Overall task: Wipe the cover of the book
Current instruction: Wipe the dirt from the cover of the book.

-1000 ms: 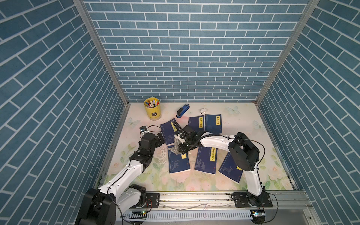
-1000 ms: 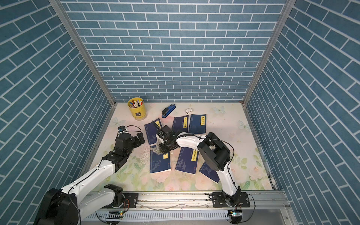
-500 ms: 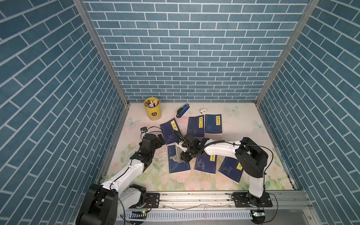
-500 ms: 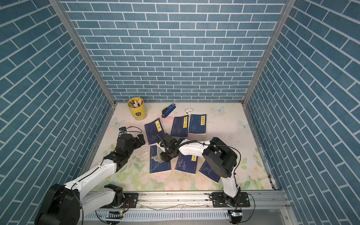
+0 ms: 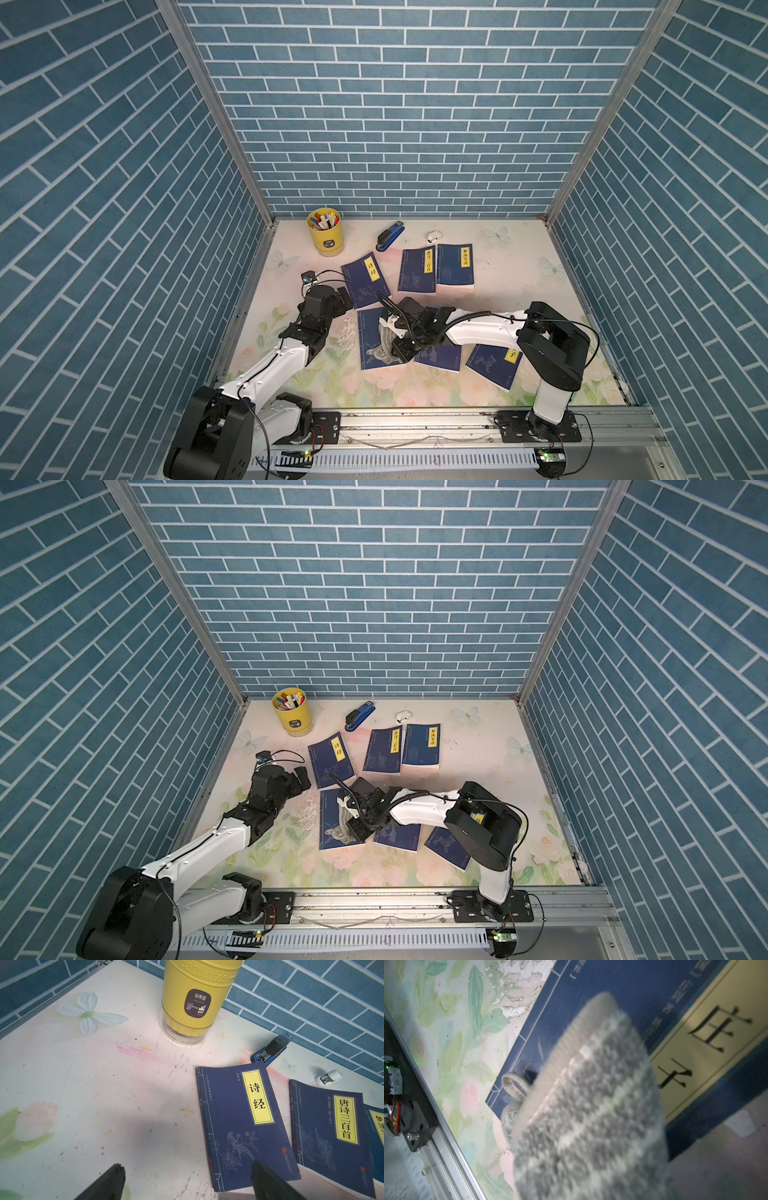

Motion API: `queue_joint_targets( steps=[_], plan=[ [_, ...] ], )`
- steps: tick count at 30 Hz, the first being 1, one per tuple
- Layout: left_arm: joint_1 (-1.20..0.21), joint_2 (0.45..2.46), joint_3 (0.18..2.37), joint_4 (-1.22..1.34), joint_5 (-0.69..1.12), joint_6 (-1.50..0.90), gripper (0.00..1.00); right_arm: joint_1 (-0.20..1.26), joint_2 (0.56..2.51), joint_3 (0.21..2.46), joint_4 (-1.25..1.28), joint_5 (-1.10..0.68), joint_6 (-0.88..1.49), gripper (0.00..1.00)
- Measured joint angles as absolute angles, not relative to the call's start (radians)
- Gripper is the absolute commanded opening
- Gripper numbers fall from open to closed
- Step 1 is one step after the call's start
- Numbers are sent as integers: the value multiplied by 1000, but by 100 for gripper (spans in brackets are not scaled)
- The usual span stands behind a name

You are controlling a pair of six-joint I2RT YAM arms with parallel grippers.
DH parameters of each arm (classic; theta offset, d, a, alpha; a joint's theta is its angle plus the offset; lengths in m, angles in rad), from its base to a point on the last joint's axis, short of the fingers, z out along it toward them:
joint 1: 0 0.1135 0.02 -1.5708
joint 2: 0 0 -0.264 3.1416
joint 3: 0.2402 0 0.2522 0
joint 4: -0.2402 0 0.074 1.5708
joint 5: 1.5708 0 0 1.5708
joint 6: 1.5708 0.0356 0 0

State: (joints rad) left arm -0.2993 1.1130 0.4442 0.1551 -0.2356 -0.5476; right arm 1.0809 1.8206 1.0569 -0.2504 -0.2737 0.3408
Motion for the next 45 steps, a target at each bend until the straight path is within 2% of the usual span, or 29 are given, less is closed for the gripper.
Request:
queue_joint_targets(
  steps=[13, 28, 34, 41, 45],
  plan=[
    [-299, 1139, 445, 155, -242, -545, 100, 1085, 1790, 1032, -279, -293, 340, 0],
    [-296, 1135, 445, 155, -231, -547, 100, 943, 2097, 1458, -358, -311, 307, 0],
    [-293, 1108, 445, 155, -231, -550, 100, 963, 2057, 1386, -317, -307, 305, 0],
    [-292, 1107, 443, 159, -231, -551, 100, 1113, 1921, 1185, -270, -320, 309, 0],
    [-291, 1122, 443, 179, -226, -551, 100, 1130, 1927, 1188, -265, -333, 309, 0]
  ],
)
